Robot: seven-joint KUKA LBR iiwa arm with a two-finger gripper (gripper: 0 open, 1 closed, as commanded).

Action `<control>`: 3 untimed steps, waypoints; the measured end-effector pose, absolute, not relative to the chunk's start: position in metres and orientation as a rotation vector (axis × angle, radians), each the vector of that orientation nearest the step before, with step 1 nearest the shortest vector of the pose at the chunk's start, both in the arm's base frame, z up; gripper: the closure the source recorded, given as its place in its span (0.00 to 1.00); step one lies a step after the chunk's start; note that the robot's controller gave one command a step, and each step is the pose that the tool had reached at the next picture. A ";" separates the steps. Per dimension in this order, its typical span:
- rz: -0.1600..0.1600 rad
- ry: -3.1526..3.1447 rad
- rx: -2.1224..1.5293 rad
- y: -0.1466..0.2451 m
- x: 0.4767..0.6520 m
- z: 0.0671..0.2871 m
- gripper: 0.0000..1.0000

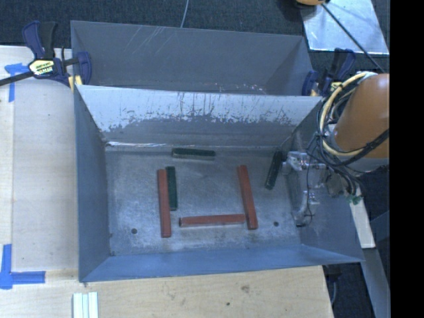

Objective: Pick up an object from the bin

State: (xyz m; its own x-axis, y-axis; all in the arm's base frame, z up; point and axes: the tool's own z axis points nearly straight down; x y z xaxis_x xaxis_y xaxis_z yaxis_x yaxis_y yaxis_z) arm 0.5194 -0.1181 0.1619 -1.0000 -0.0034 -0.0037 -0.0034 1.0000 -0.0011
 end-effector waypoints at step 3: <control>0.001 3.135 -0.237 -0.090 0.522 0.078 0.00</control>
Offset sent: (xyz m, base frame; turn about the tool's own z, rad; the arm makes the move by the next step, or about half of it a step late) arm 0.0049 0.0371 -0.0919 0.0006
